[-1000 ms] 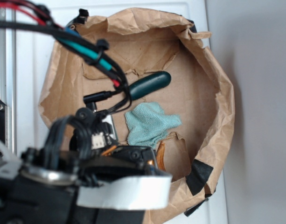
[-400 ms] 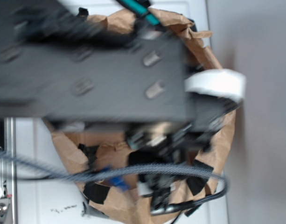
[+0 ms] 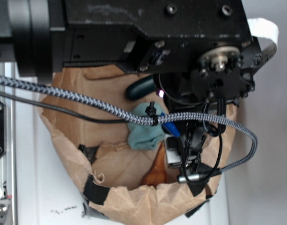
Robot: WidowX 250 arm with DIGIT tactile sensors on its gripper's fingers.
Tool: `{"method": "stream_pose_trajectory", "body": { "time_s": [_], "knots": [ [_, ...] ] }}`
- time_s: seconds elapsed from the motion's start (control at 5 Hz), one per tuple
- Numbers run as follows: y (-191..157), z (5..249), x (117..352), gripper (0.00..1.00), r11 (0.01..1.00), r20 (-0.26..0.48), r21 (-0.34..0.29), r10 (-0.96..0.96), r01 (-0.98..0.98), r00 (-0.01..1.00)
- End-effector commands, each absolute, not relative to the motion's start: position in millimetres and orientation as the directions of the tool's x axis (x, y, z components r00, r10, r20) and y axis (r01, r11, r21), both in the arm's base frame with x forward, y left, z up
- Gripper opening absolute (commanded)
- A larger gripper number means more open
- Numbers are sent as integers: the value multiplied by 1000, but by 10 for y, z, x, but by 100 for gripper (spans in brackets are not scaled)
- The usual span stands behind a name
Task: Grab the plastic pickle.
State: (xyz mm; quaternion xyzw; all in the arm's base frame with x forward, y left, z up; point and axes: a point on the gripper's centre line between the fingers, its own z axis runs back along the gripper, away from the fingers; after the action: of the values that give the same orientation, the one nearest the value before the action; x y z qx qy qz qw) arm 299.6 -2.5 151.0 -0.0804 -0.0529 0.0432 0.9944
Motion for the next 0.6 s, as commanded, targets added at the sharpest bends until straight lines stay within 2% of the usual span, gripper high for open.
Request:
{"method": "stream_pose_trajectory", "body": {
  "time_s": [0.0, 0.4],
  "knots": [
    [351, 1360, 2791, 100, 981, 184, -193, 62, -26, 981],
    [304, 917, 2882, 100, 992, 209, -118, 66, -42, 976]
  ]
}}
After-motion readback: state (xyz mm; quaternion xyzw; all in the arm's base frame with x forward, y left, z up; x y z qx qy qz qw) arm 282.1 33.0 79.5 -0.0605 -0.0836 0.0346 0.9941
